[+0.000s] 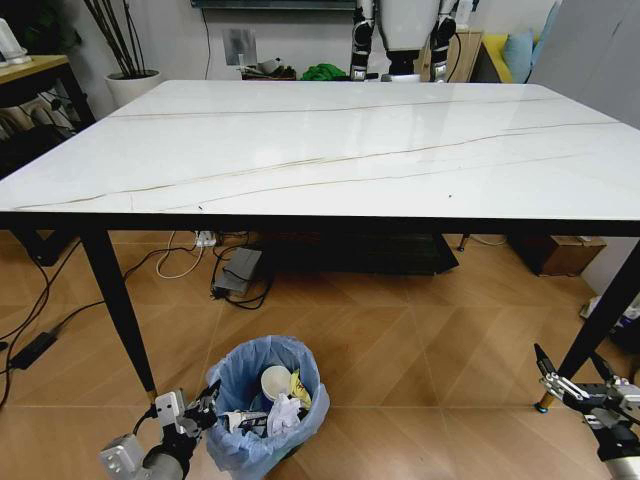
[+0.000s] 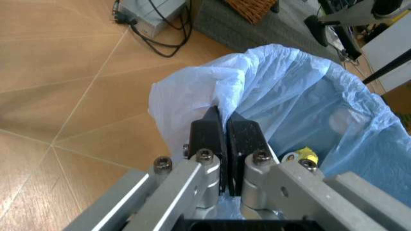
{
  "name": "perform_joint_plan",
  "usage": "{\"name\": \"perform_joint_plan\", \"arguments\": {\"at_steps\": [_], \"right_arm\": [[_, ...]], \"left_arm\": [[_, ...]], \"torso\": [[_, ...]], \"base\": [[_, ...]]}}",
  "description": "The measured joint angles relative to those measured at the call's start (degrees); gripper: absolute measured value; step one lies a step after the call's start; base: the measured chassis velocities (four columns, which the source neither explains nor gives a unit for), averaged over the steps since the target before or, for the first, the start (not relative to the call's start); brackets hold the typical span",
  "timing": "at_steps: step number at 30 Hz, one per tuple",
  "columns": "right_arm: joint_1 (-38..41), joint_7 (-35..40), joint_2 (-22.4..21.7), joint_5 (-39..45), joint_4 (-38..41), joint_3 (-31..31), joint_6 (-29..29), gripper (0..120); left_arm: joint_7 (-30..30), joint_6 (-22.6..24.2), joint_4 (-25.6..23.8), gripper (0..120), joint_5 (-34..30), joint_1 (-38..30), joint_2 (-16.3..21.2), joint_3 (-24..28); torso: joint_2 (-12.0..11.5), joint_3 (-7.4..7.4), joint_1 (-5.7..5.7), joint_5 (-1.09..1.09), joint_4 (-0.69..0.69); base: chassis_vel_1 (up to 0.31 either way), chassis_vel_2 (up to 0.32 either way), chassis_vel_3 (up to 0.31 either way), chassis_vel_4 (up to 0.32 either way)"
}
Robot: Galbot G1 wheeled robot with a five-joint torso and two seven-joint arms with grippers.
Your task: Pick up the trash bin and place the trash from the table into it.
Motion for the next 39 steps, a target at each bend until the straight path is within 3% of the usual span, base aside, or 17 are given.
{"name": "perform_joint_plan", "arguments": {"at_steps": [39], "right_arm": [[0.21, -1.76, -0.19, -0.29, -0.87, 0.49, 1.54, 100]], "left_arm": [[-0.08, -0.16, 2.04, 0, -1.09, -0.85, -0.29, 0.03]], "torso": [[-8.34, -7.04, -1.30, 0.00, 0.00]], "base": [[0.000, 0.000, 0.000, 0.000]]}}
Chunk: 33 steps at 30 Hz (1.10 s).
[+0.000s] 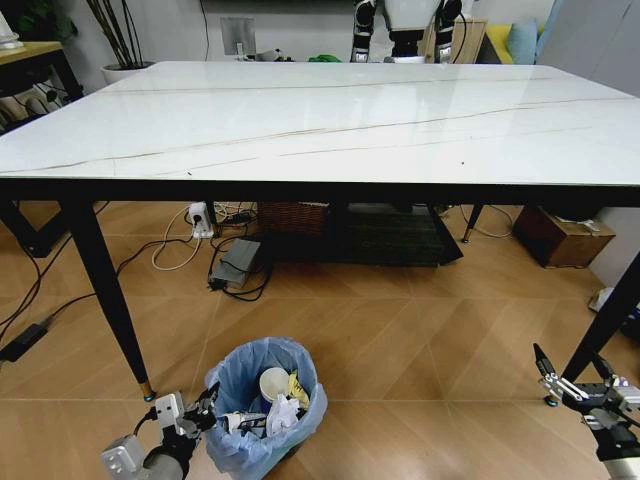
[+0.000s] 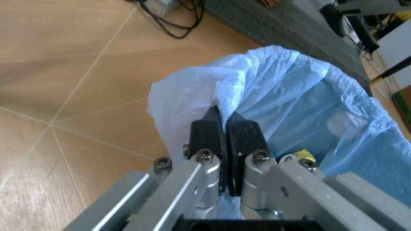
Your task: Pick up the trash bin and place the trash from the table into it.
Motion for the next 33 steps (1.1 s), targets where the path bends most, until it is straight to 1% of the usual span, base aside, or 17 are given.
{"name": "perform_joint_plan", "arguments": {"at_steps": [3, 5, 8, 12, 33], "right_arm": [[-0.12, -0.17, -0.03, 0.03, 0.00, 0.00, 0.11, 100], [-0.16, -0.20, -0.04, 0.04, 0.00, 0.01, 0.13, 100], [-0.18, -0.24, -0.06, 0.06, 0.01, 0.08, 0.15, 100], [-0.25, -0.30, -0.06, 0.11, 0.10, 0.20, 0.17, 100], [-0.62, -0.80, -0.11, 0.34, 0.07, 0.66, 0.44, 100]], "left_arm": [[0.38, -0.15, 1.22, 0, -1.14, -0.78, -0.12, 0.00], [0.69, -0.28, 1.68, 0, -1.59, -1.08, -0.15, -0.05], [1.16, -0.39, 2.68, 0, -2.48, -1.67, -0.21, -0.15], [1.51, -0.52, 3.71, 0, -2.56, -1.94, -0.21, -0.17], [2.51, -1.01, 5.90, 0, -2.32, -2.75, -0.42, -0.10]], "torso": [[-0.87, -0.87, 0.02, 0.00, 0.00], [-1.16, -1.11, 0.00, 0.00, 0.00], [-1.77, -1.13, -0.17, 0.00, 0.00], [-1.94, -1.13, -0.25, 0.00, 0.00], [-1.60, -1.12, -0.24, 0.00, 0.00]], "base": [[0.000, 0.000, 0.000, 0.000], [0.000, 0.000, 0.000, 0.000], [0.000, 0.000, 0.000, 0.000], [0.000, 0.000, 0.000, 0.000], [0.000, 0.000, 0.000, 0.000]]}}
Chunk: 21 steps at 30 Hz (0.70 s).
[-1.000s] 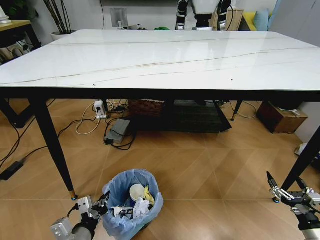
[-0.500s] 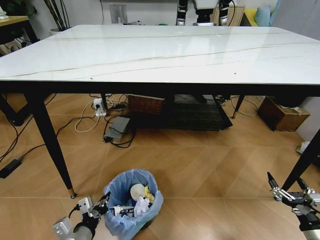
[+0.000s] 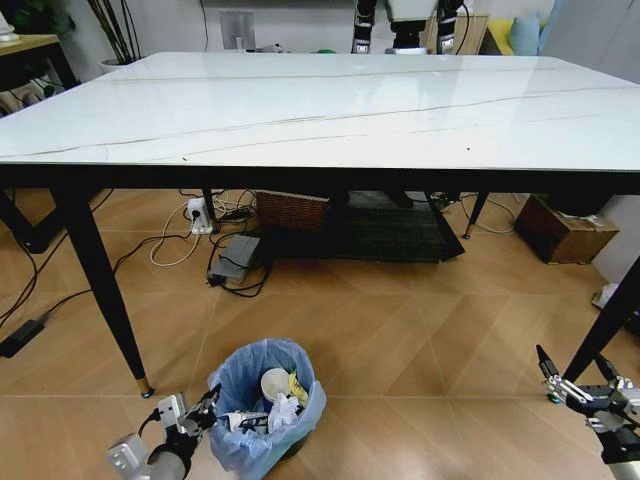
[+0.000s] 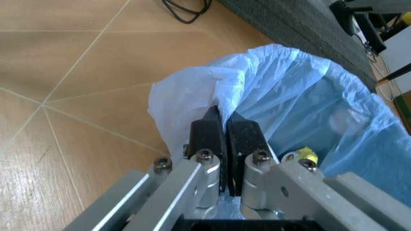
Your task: Pick up the trash bin and place the trash from the table into it.
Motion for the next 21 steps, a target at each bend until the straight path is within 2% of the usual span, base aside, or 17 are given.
{"name": "perform_joint_plan", "arguments": {"at_steps": [21], "right_arm": [[-0.09, -0.07, -0.36, 0.61, 0.01, 0.44, 0.07, 100]], "left_arm": [[0.54, -0.83, 4.88, 0, 0.62, -1.94, 0.22, -0.10]], "torso": [[0.21, 0.00, 0.04, 0.03, 0.00]], "base": [[0.000, 0.000, 0.000, 0.000]]}}
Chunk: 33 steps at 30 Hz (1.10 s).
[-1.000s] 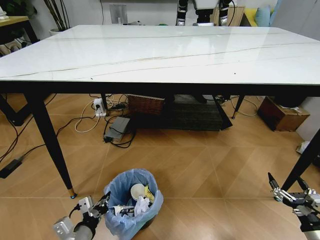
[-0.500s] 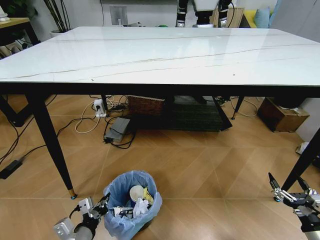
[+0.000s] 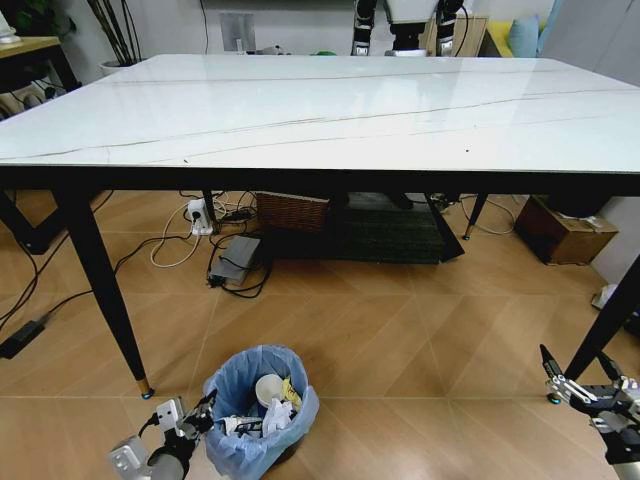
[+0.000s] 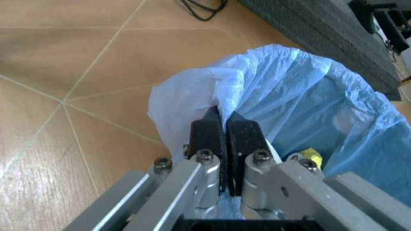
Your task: Pick up the trash bin and place the trash from the table into it.
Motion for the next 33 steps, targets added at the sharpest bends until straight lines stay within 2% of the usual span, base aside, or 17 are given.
{"name": "perform_joint_plan", "arguments": {"at_steps": [11, 22, 25, 27, 29, 31, 33], "right_arm": [[0.14, 0.00, -0.06, 0.01, -0.13, -0.09, 0.00, 100], [0.14, 0.00, -0.20, 0.10, -0.26, -0.17, 0.00, 100], [0.12, -0.01, -0.19, 0.13, -0.27, -0.19, 0.01, 100], [0.11, -0.02, -0.18, 0.14, -0.27, -0.18, 0.02, 100], [0.11, -0.04, -0.19, 0.20, -0.27, -0.19, 0.05, 100], [0.10, -0.04, -0.19, 0.20, -0.27, -0.18, 0.05, 100], [0.05, -0.07, -0.18, 0.21, -0.22, -0.18, 0.09, 100]], "left_arm": [[-0.15, -0.61, 0.86, 0, 0.46, -0.72, 0.31, 0.17], [-0.30, -1.52, -0.33, 0, 2.10, 0.05, 0.37, 0.25], [-0.14, -1.89, -0.92, 12, 2.38, 0.43, 0.37, 0.19], [-0.13, -1.98, -1.04, 16, 2.44, 0.50, 0.37, 0.19], [-0.06, -2.28, -1.57, 27, 2.49, 0.71, 0.35, 0.18], [-0.05, -2.31, -1.60, 29, 2.49, 0.73, 0.35, 0.18], [-0.03, -2.48, -1.81, 39, 2.58, 0.87, 0.32, 0.18]], "torso": [[0.04, 0.00, 0.01, -0.03, 0.00], [0.05, 0.01, 0.02, -0.02, -0.01], [0.06, 0.01, 0.01, -0.02, -0.01], [0.06, 0.01, 0.01, -0.02, -0.01], [0.07, 0.01, 0.02, -0.02, -0.01], [0.07, 0.01, 0.02, -0.02, 0.00], [0.07, 0.02, 0.02, -0.03, -0.01]], "base": [[0.000, 0.000, 0.000, 0.000], [0.000, 0.000, 0.000, 0.000], [0.000, 0.000, 0.000, 0.000], [0.000, 0.000, 0.000, 0.000], [0.000, 0.000, 0.000, 0.000], [0.000, 0.000, 0.000, 0.000], [0.000, 0.000, 0.000, 0.000]]}}
